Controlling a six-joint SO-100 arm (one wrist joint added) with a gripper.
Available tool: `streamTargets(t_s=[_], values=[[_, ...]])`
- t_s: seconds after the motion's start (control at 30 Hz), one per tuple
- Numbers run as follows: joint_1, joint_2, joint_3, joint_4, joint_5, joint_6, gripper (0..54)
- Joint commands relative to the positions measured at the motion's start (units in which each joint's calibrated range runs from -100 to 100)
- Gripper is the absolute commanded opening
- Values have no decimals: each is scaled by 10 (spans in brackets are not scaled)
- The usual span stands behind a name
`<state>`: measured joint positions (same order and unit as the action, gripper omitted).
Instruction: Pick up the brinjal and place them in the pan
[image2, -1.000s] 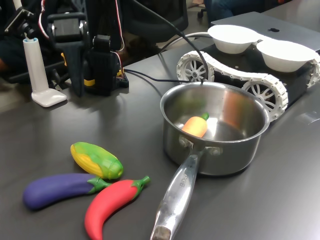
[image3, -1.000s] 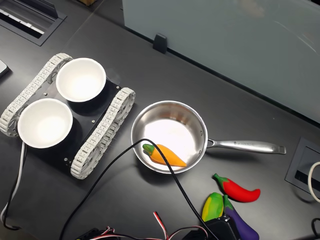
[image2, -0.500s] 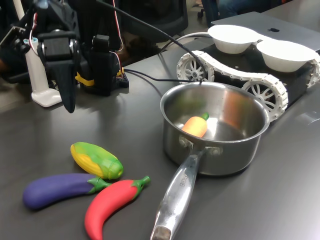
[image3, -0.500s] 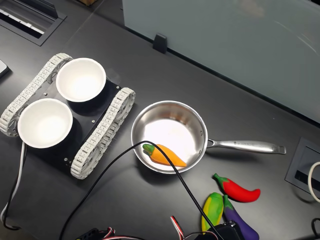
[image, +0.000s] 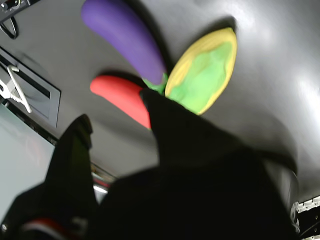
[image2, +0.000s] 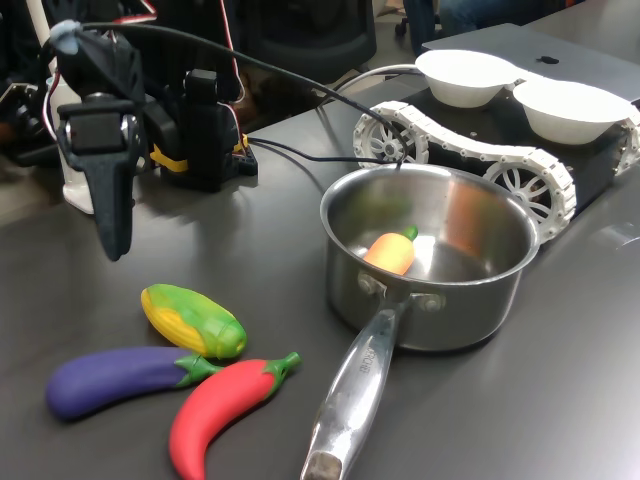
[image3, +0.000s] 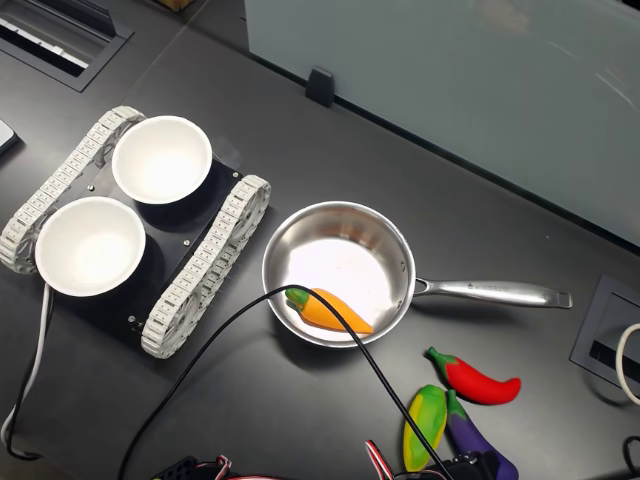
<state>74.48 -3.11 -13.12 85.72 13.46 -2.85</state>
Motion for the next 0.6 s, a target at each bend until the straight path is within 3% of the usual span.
streamTargets(t_s=[0.0,0.1,0.57], values=[[-10,2,-8,-40,7,43,209],[-20,7,9,-56,14,70,213],[4,64,-2,-80,46,69,226]])
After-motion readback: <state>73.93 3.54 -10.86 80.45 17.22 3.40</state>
